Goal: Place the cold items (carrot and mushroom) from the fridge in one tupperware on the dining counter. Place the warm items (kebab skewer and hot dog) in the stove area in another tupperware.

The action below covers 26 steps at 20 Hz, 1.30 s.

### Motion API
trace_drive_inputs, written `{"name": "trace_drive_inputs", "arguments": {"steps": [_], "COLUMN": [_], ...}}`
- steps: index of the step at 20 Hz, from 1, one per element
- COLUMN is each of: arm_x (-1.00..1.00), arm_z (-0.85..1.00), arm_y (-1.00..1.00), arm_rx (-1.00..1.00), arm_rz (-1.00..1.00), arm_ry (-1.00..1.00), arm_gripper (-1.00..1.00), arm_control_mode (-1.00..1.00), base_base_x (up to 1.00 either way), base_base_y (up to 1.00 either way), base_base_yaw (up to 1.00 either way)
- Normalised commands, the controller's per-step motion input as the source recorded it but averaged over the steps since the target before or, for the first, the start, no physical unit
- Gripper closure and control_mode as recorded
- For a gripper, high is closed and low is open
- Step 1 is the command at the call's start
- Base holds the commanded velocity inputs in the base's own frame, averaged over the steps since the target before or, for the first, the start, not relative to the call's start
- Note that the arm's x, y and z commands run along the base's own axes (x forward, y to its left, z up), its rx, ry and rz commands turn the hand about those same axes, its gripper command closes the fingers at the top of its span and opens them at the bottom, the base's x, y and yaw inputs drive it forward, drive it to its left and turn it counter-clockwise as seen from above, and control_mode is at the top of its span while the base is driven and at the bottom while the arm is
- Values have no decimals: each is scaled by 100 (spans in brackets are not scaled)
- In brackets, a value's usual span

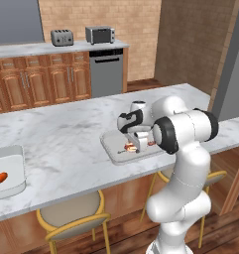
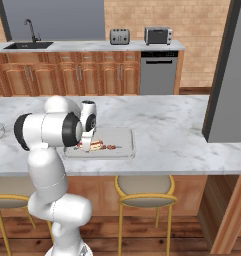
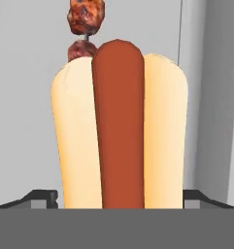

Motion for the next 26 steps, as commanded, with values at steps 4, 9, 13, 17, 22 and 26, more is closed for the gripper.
{"name": "trace_drive_inputs", "arguments": {"steps": [4, 9, 13, 17, 22, 26], "arm_x": [0, -10, -29, -37, -48, -96], "arm_z": [0, 24, 53, 52, 46, 41], "arm_y": [0, 0, 0, 0, 0, -9], "arm_rx": [0, -5, -8, -11, -12, 0], "arm_rz": [0, -4, -8, -10, -6, 28], "arm_ry": [0, 0, -3, 0, -1, -20], "arm_gripper": [-100, -100, -100, -100, -100, -100], "arm_control_mode": [-100, -100, -100, -100, -100, -100], "base_base_x": [0, 0, 0, 0, 0, 0], "base_base_y": [0, 0, 0, 0, 0, 0], "base_base_yaw": [0, 0, 0, 0, 0, 0]}}
